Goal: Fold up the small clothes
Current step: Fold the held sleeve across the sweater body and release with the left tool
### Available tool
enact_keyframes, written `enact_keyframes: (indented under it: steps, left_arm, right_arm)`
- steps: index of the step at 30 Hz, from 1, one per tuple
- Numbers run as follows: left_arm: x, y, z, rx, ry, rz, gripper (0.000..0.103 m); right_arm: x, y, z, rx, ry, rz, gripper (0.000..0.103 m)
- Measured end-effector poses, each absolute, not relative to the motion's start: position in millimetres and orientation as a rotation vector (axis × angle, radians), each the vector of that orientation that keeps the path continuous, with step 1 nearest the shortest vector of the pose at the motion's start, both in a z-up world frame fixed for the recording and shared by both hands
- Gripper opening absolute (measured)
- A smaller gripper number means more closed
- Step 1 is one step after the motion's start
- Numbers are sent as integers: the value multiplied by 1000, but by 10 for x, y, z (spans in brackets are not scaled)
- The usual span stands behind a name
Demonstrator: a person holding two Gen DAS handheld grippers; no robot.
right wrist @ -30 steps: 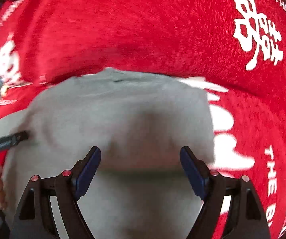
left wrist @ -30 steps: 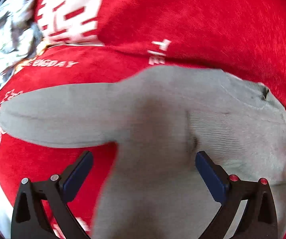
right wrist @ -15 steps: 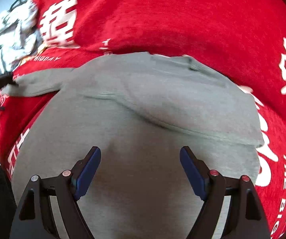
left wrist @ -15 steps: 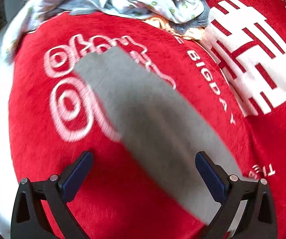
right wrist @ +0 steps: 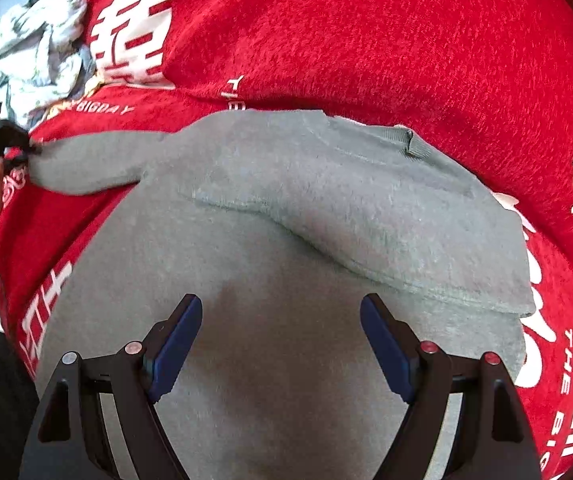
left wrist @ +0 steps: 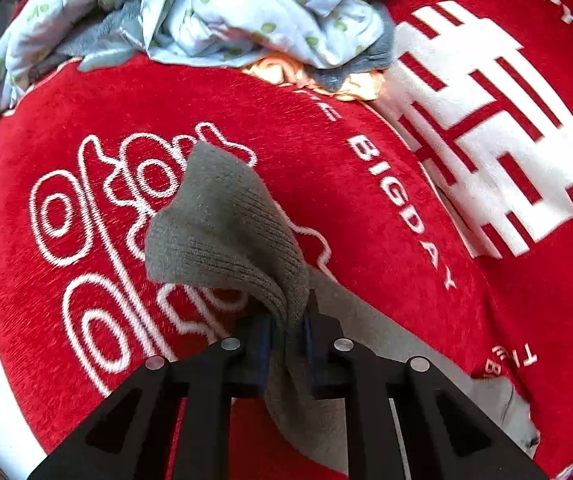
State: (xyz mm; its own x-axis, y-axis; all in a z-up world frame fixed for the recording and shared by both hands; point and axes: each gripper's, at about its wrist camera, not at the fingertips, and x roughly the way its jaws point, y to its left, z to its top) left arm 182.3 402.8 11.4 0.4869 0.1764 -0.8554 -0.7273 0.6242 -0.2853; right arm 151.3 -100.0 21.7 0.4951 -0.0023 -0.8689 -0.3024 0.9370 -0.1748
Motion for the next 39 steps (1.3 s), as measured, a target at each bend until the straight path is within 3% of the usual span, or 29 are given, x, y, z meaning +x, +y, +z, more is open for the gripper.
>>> enact_keyframes:
  steps: [14, 22, 29, 33, 35, 36, 39]
  left_arm:
    - [2321, 2096, 996, -311, 860, 229, 14]
    - [2262, 1621, 1640, -263, 783, 58, 14]
    - [2235, 1210, 1627, -215, 829, -36, 14]
    - [2252, 1072, 1546, -202, 853, -58, 14]
    - [2254, 985, 1542, -201, 857, -69, 14]
    - [2252, 943, 1544, -202, 857, -74, 14]
    - [2265, 723, 1532, -194, 866, -114, 14]
  right_arm:
    - [1943, -1093, 188, -237, 1033, 187, 84]
    - [2625, -440, -58, -328, 1038, 297, 84]
    - [3134, -121, -469, -343, 1121, 353, 84]
    - [3222, 114, -617, -463, 1095, 382, 90]
    - [3257, 101, -567, -453, 1086, 368, 87]
    - [3255, 20, -508, -422, 1074, 345, 78]
    - [3159, -482, -215, -225, 1034, 323, 72]
